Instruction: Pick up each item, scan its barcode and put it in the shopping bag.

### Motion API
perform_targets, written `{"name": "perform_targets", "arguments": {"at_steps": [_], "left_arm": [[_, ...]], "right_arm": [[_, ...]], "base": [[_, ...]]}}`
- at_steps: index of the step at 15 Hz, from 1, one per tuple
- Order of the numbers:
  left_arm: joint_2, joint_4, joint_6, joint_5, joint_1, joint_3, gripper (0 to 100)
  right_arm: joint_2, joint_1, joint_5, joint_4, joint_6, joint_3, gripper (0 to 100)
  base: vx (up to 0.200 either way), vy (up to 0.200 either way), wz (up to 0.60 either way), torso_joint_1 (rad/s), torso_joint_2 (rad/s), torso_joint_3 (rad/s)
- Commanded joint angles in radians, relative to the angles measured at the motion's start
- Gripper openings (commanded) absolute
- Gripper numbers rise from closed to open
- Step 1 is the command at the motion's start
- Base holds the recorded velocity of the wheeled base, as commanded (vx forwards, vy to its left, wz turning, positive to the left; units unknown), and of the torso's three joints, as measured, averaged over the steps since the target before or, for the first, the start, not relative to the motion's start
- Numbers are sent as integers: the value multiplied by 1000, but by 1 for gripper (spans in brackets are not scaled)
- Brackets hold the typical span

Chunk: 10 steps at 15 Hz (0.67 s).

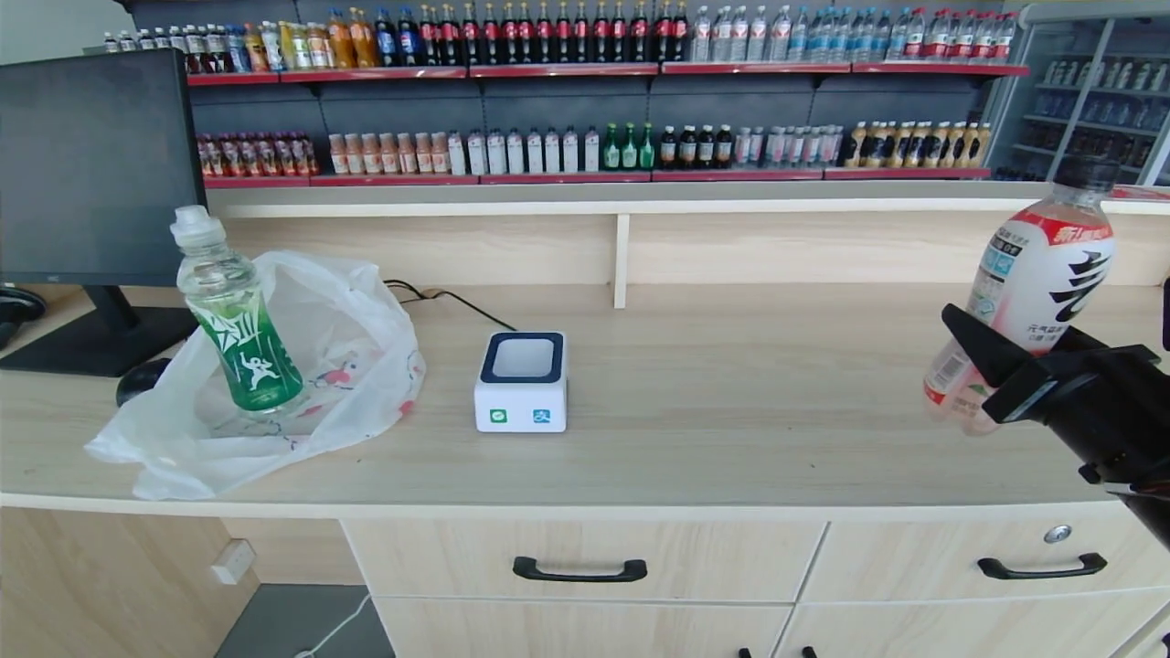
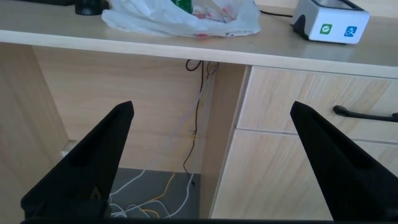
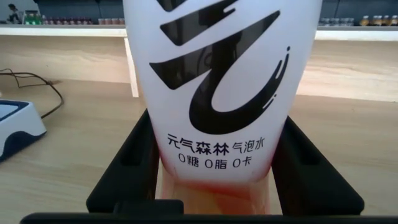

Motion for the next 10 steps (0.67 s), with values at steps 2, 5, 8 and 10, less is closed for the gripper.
{"name": "perform_targets", "arguments": {"at_steps": [2,5,8,10], "left_arm": [[1,0,0,0,1,0,100],[0,0,0,0,1,0,100],[1,0,1,0,-1,0,100],[0,0,3,0,-1,0,100]], "right_arm": [[2,-7,1,2,0,-17,0],[2,-5,1,2,1,-13,0],[3,-5,1,2,1,-14,0],[-3,-5,1,2,3,-13,0]], "base": [[0,200,0,7,2,-5],[0,200,0,-1,2,2],[0,133,0,2,2,3],[0,0,0,0,0,0]]}}
